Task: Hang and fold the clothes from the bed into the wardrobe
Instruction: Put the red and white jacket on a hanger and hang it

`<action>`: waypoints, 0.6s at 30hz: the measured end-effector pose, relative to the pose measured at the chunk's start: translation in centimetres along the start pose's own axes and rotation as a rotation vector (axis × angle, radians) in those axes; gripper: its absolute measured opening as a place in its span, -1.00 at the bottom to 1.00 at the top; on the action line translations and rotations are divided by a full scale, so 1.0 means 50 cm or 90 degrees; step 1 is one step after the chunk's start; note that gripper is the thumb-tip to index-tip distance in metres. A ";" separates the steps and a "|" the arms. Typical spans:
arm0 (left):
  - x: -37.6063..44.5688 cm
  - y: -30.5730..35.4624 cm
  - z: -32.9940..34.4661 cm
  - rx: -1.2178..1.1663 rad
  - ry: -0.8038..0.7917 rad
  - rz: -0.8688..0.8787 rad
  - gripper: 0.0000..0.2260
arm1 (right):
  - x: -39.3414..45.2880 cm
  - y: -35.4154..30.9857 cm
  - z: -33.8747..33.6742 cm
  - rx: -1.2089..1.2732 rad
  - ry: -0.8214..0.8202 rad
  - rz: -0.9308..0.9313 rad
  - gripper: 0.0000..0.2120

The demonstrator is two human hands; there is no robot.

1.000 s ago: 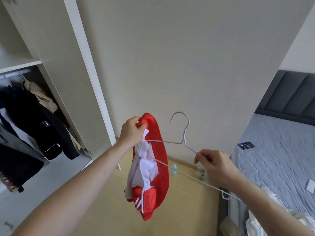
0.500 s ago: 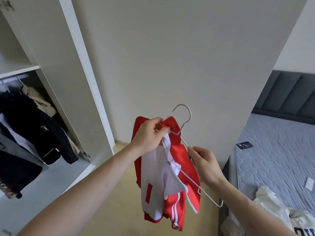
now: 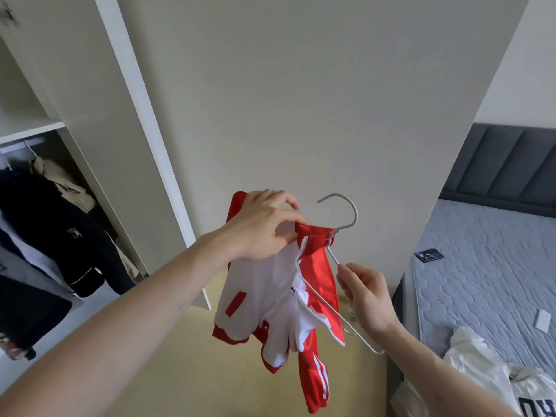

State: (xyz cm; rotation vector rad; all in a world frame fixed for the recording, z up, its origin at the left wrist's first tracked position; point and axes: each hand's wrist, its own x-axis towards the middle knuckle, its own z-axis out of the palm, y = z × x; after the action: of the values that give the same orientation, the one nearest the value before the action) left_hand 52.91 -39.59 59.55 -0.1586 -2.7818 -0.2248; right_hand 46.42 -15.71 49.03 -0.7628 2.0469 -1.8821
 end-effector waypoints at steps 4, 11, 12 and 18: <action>0.026 -0.023 -0.015 -0.030 -0.017 0.023 -0.83 | 0.013 -0.007 -0.013 -0.006 0.021 -0.049 -0.51; 0.041 -0.039 -0.045 -0.043 0.072 -0.005 -0.72 | 0.042 -0.009 -0.075 -0.054 0.160 -0.085 -0.66; 0.041 -0.044 -0.051 -0.044 0.087 -0.018 -0.75 | 0.040 0.009 -0.088 -0.051 0.221 -0.065 -0.66; 0.046 -0.054 -0.080 -0.054 0.164 -0.022 -0.72 | 0.011 0.165 -0.083 0.058 0.346 0.342 -0.64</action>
State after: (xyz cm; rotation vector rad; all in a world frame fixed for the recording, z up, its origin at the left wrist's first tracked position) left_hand 51.68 -42.73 63.70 -0.0942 -2.5218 -0.3470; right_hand 42.13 -12.30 41.56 0.3480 2.1304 -1.9571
